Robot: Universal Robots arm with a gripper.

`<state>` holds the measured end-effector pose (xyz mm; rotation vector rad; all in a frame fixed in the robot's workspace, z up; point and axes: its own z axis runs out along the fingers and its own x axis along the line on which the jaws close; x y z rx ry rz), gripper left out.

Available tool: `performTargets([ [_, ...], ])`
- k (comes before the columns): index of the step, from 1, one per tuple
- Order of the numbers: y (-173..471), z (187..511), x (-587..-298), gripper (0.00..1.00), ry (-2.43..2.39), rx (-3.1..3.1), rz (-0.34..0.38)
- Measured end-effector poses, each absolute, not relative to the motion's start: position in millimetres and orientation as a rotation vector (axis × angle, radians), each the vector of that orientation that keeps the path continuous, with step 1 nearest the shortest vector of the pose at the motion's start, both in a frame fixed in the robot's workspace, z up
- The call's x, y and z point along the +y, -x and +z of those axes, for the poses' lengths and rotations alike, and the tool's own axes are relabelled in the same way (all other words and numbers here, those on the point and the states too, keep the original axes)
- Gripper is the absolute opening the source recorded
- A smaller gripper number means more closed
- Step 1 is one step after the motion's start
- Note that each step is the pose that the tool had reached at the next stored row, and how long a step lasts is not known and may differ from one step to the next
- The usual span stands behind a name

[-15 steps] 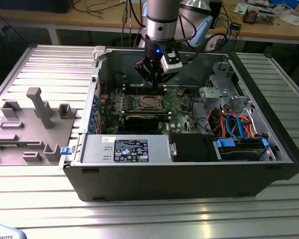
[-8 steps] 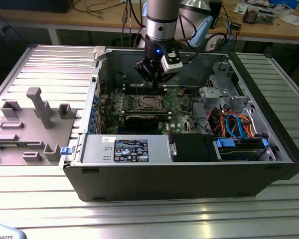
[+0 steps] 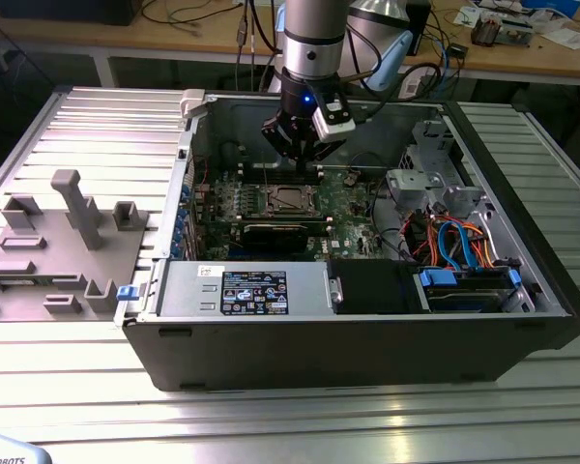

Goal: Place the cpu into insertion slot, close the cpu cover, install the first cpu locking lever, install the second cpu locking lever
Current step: 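Install the first cpu locking lever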

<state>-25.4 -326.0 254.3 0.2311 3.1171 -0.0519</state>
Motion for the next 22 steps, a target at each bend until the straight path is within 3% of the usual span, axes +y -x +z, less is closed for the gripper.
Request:
performTargets([
  [22,25.4,254.3,-326.0,0.11,-0.152,3.121,-0.051],
])
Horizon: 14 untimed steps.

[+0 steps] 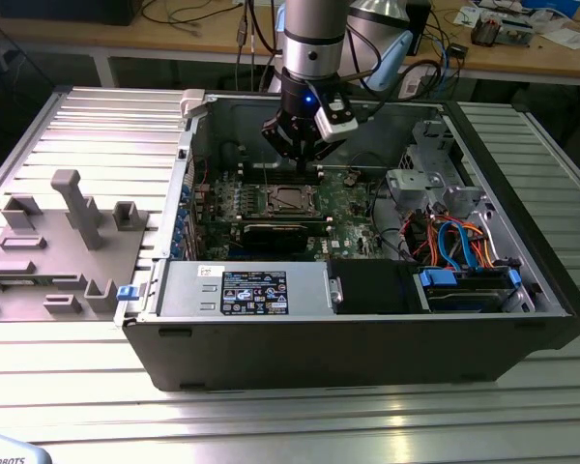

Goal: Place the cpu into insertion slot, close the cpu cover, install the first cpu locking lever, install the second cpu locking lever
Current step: 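Install the first cpu locking lever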

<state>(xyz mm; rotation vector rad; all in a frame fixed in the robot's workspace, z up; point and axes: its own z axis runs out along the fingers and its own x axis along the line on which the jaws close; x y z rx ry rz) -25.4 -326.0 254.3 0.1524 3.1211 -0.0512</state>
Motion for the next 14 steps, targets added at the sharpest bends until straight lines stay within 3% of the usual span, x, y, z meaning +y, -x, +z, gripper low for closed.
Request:
performTargets([
  [14,25.4,254.3,-326.0,0.11,-0.099,3.123,-0.051],
])
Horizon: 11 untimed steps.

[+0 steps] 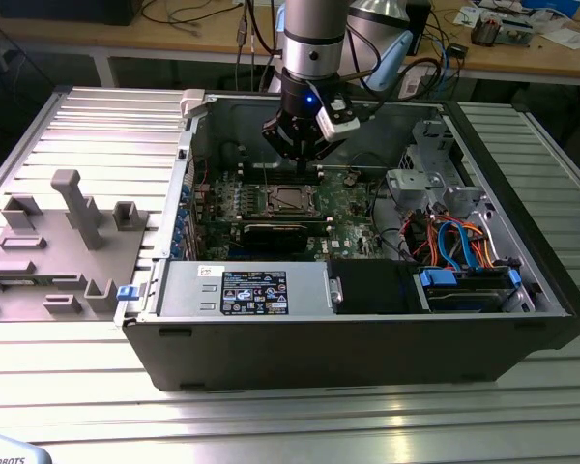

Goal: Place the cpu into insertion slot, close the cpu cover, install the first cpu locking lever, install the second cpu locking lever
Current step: 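Install the first cpu locking lever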

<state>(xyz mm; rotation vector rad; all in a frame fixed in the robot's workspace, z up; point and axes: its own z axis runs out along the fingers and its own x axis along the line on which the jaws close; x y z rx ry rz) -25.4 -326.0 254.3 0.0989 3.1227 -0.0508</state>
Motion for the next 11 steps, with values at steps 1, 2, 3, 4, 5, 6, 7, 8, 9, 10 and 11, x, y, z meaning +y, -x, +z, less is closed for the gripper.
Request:
performTargets([
  [1,25.4,254.3,-326.0,0.11,-0.094,3.123,-0.051],
  [2,25.4,254.3,-326.0,0.11,-0.087,3.123,-0.051],
  [3,25.4,254.3,-326.0,0.11,-0.084,3.123,-0.051],
  [4,25.4,254.3,-326.1,0.11,-0.081,3.123,-0.051],
  [5,25.4,254.3,-326.1,0.11,-0.078,3.123,-0.051],
  [6,25.4,254.3,-326.0,0.11,-0.073,3.123,-0.050],
  [7,25.4,254.3,-326.0,0.11,-0.070,3.123,-0.051],
  [8,25.4,254.2,-326.0,0.11,-0.067,3.123,-0.050],
  [9,25.4,254.3,-326.1,0.11,-0.065,3.123,-0.050],
  [10,25.4,254.3,-326.1,0.11,-0.064,3.123,-0.050],
  [11,25.4,254.3,-326.1,0.11,-0.064,3.123,-0.050],
])
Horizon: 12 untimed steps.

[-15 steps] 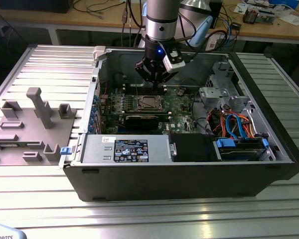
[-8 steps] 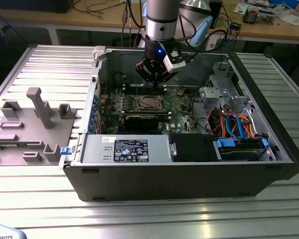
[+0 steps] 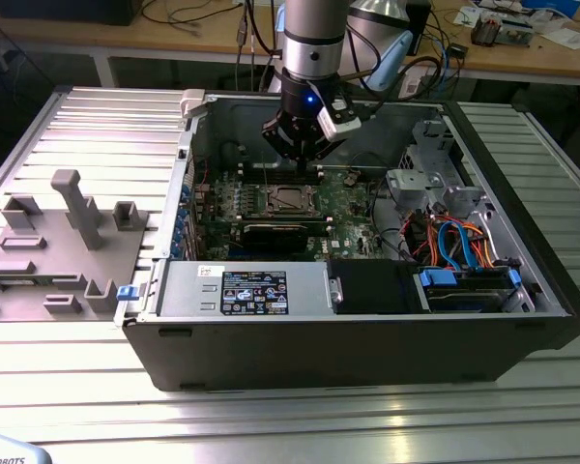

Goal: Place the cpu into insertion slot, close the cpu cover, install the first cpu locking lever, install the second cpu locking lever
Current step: 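Install the first cpu locking lever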

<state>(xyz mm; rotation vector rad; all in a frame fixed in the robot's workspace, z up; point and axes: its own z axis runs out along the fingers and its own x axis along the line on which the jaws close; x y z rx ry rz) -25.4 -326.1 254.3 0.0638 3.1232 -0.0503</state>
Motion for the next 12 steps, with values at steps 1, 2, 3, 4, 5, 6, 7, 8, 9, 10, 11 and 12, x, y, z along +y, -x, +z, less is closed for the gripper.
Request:
performTargets([
  [1,25.4,254.3,-326.1,0.11,-0.063,3.123,-0.050],
  [2,25.4,254.3,-326.0,0.11,-0.063,3.123,-0.050],
  [3,25.4,254.3,-326.1,0.11,-0.062,3.123,-0.051],
  [4,25.5,254.3,-326.0,0.11,-0.062,3.123,-0.051],
  [5,25.9,254.3,-326.0,0.11,-0.063,3.123,-0.051],
  [6,26.3,254.3,-326.0,0.11,-0.062,3.123,-0.050],
  [7,26.8,254.3,-326.0,0.11,-0.062,3.123,-0.051],
  [8,27.5,254.3,-326.0,0.11,-0.062,3.123,-0.051],
  [9,28.2,254.3,-326.0,0.11,-0.062,3.123,-0.050],
  [10,28.8,254.3,-326.0,0.11,-0.062,3.123,-0.050],
  [11,29.2,254.3,-326.0,0.11,-0.062,3.123,-0.050],
  [12,30.0,254.3,-326.0,0.11,-0.062,3.123,-0.050],
])
